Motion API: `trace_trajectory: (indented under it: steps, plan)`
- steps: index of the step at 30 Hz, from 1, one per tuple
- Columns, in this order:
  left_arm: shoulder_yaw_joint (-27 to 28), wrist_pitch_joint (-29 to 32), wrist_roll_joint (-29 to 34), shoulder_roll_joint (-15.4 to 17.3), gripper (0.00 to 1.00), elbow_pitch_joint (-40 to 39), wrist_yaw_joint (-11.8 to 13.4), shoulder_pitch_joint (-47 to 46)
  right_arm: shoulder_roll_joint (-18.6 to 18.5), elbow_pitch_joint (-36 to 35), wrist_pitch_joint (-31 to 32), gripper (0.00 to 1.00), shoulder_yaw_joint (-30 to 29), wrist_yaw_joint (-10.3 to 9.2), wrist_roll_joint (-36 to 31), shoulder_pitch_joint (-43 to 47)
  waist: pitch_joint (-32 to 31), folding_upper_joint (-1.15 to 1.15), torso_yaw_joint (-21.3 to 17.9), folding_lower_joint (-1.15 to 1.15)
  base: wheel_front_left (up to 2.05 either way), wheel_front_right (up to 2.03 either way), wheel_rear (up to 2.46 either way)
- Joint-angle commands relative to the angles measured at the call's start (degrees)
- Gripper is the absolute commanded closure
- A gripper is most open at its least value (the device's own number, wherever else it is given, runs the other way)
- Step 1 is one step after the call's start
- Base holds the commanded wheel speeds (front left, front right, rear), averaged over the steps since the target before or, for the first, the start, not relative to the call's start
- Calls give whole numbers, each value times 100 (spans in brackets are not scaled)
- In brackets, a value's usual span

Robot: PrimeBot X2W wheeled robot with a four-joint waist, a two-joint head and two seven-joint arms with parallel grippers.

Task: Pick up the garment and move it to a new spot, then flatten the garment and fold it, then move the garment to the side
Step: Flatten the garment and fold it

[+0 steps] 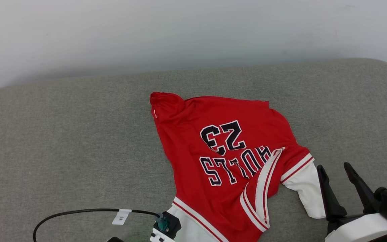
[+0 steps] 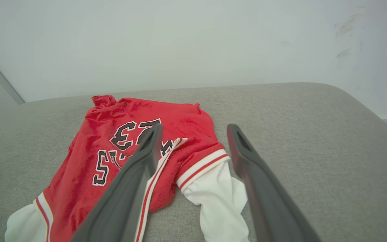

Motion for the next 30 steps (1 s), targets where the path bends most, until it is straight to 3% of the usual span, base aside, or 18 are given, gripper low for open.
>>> trace_trajectory:
  steps: [1, 2, 7, 13, 20, 21, 26, 30]
  plan:
    - [-101, 27, -61, -173, 79, 317, 16, 113, -18, 15, -43, 0, -24, -2, 21, -74, 70, 0, -65, 0, 0, 0, 0]
    - [-139, 43, -67, -222, 100, 409, -2, 120, -34, 22, -44, 0, -39, -2, 26, -95, 79, 0, -79, 0, 0, 0, 0]
    - [21, -326, -99, -329, 100, 509, 134, 192, -87, 71, 4, 0, -174, -2, 61, -86, -5, 0, -96, 0, 0, 0, 0]
    - [446, -887, -27, -99, 100, 228, 467, 164, -91, 238, 212, 0, -465, -2, 221, 77, -240, 0, 41, 0, 0, 0, 0]
    - [833, -1425, 49, 99, 100, -575, 823, 243, -444, 1095, 1835, 0, -1149, -1, 969, 38, -425, 0, 195, 0, 0, 0, 0]
    - [912, -1517, 126, 153, 100, -851, 909, 173, -665, 1348, 2508, 0, -1064, -1, 1193, -156, -372, 0, 263, 0, 0, 0, 0]
    - [998, -1627, 249, 193, 100, -1205, 995, -1, -889, 1731, 3285, 0, -751, -2, 1462, -588, -124, 0, 401, 0, 0, 0, 0]
    - [1003, -1683, 338, 159, 100, -1351, 1012, -153, -990, 2137, 3544, 0, -537, -2, 1576, -929, 94, 0, 514, 0, 0, 0, 0]
